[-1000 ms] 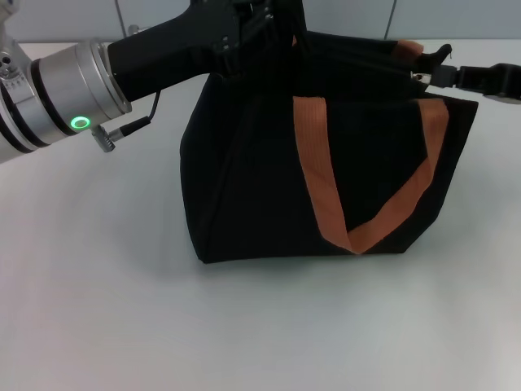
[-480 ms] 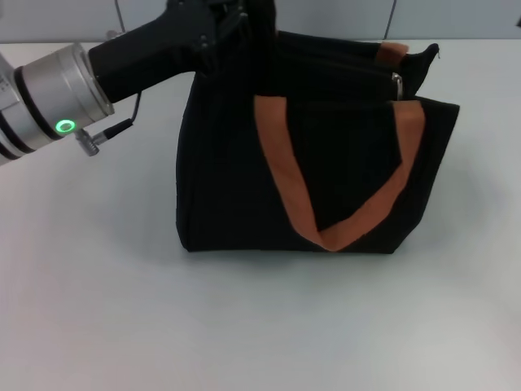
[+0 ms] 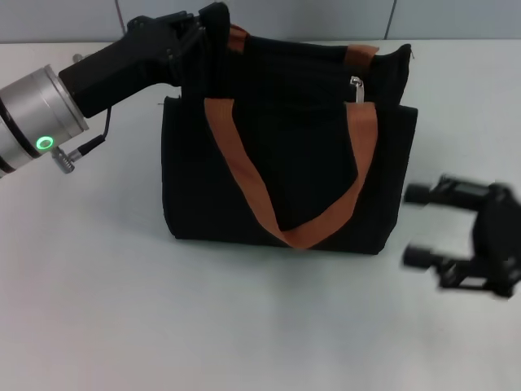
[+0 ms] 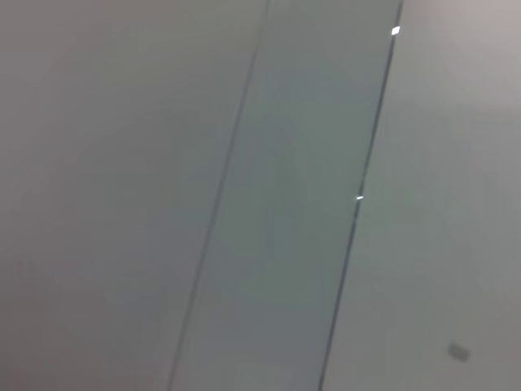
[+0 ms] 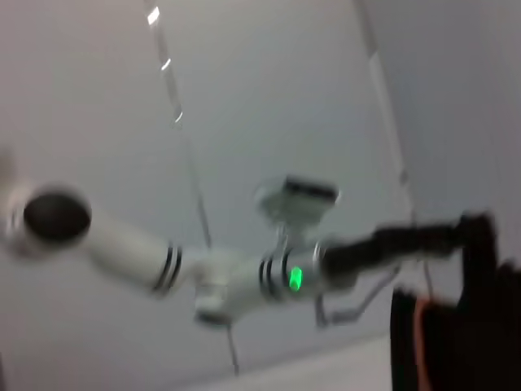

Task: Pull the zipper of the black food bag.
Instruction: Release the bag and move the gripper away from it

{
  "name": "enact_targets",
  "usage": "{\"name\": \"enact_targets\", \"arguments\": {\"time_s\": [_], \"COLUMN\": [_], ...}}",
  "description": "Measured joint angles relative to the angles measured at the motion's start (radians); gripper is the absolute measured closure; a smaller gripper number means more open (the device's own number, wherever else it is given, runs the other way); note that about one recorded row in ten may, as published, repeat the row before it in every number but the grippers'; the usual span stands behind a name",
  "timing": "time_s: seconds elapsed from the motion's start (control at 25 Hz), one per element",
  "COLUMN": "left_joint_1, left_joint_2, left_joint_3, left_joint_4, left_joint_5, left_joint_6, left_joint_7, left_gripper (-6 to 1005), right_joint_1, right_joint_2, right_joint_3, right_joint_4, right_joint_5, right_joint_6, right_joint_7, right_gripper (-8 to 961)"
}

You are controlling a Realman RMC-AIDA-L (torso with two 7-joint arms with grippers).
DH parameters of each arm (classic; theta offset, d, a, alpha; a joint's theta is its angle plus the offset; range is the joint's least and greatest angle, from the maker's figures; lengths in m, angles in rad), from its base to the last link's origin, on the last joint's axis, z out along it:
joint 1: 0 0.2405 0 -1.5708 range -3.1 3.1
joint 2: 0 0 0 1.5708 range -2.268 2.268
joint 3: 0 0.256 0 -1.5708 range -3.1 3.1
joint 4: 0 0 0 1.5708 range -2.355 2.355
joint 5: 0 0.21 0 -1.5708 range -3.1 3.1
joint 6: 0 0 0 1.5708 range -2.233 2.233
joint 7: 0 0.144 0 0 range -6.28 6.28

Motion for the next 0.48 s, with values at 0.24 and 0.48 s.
{"name": "enact_targets", "arguments": {"time_s": [0.24,0.48], "left_joint_1": [0.041,0.095], "left_joint_2": [0.0,0.002], "left_joint_3": [-0.001,0.004], "left_joint_4": [0.012,0.046], "left_joint_5": [-0.01,-0.011], "left_joint_6": [-0.003,0.001], "left_joint_7": [-0.004,-0.011], "left_gripper": [953,870], "right_joint_1": [0.055,0.062], "right_joint_2": [0.006,0.008], "right_joint_3": [-0.035,-0.044], "right_joint_4": [0.124,0.132], "right_joint_5": [-0.098,-0.1], "right_joint_6": [0.099,0.121], "right_joint_7": [-0.089,-0.099], "right_gripper": [201,200]}}
